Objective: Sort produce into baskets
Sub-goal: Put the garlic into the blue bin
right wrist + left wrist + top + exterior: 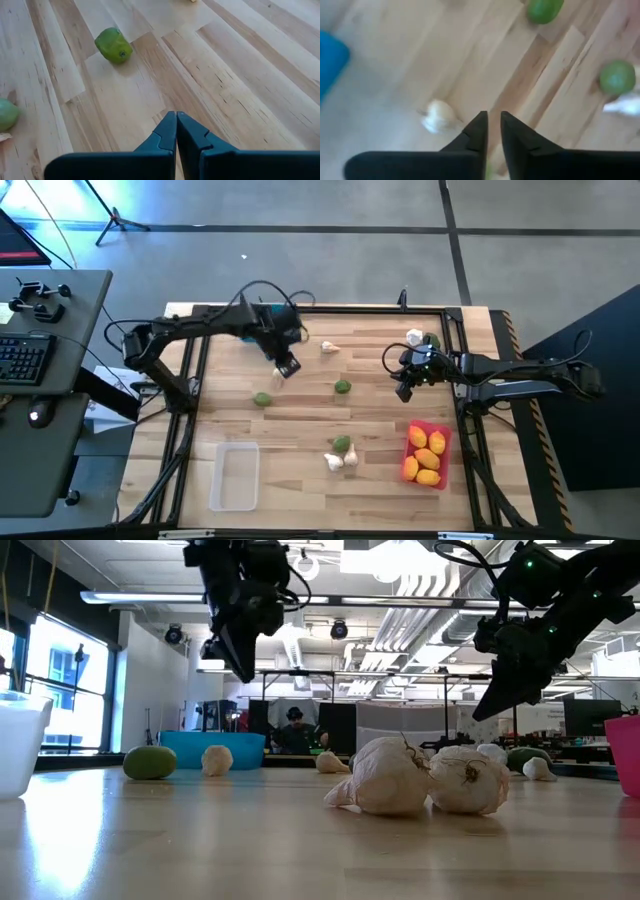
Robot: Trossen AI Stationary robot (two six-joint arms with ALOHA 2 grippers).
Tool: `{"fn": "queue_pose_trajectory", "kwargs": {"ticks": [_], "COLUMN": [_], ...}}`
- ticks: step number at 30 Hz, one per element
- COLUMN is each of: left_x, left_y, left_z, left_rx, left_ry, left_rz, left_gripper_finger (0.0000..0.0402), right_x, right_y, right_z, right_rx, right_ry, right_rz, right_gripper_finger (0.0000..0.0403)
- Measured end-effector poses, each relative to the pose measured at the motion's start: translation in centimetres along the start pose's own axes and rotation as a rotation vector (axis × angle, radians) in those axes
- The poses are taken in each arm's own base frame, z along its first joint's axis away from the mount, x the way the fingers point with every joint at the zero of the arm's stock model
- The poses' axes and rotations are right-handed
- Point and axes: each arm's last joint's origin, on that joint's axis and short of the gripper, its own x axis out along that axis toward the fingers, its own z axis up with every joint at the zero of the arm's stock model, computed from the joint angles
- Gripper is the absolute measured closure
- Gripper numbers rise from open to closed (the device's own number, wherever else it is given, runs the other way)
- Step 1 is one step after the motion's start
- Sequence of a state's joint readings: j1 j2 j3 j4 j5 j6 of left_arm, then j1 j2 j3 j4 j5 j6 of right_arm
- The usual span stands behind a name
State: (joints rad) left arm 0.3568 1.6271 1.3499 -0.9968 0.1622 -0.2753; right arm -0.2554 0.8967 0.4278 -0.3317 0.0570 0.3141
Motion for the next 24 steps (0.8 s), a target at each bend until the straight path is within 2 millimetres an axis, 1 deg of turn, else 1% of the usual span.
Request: {"fn": "queue_pose_trajectory", "kwargs": {"ticks": [3, 5, 10, 14, 18, 24], "left_x": [0.7, 1.3, 2.7, 4.5, 6.5, 8.7], "left_y": [-1.2, -1.6, -1.3, -0.6, 0.5, 1.7], "left_z": [-0.3, -0.4, -0.6, -1.2, -2.1, -2.7], "left_rx": [-0.16, -0.242, -0.34, -0.374, -0.398, -0.42], "left_ry": [0.011, 0.014, 0.056, 0.089, 0.145, 0.123], "left_rz": [0.04, 0.073, 0.196, 0.255, 0.298, 0.324], "left_gripper_finger": [0.0325, 0.03, 0.0239, 0.0197, 0.0175, 0.0169], "right_x": [0.0, 0.0, 0.0, 0.0, 0.0, 0.0], "right_y": [0.0, 0.0, 0.0, 0.0, 0.0, 0.0], "right_z": [0.0, 0.0, 0.0, 0.0, 0.0, 0.0], "right_rx": [0.0, 0.0, -0.004, -0.008, -0.008, -0.008], "right_ry": [0.0, 0.0, 0.001, 0.002, 0.002, 0.003], "right_rz": [0.0, 0.0, 0.005, 0.009, 0.01, 0.012], "right_gripper_finger": [0.0403, 0.0403, 0.0403, 0.0403, 0.0403, 0.0403]}}
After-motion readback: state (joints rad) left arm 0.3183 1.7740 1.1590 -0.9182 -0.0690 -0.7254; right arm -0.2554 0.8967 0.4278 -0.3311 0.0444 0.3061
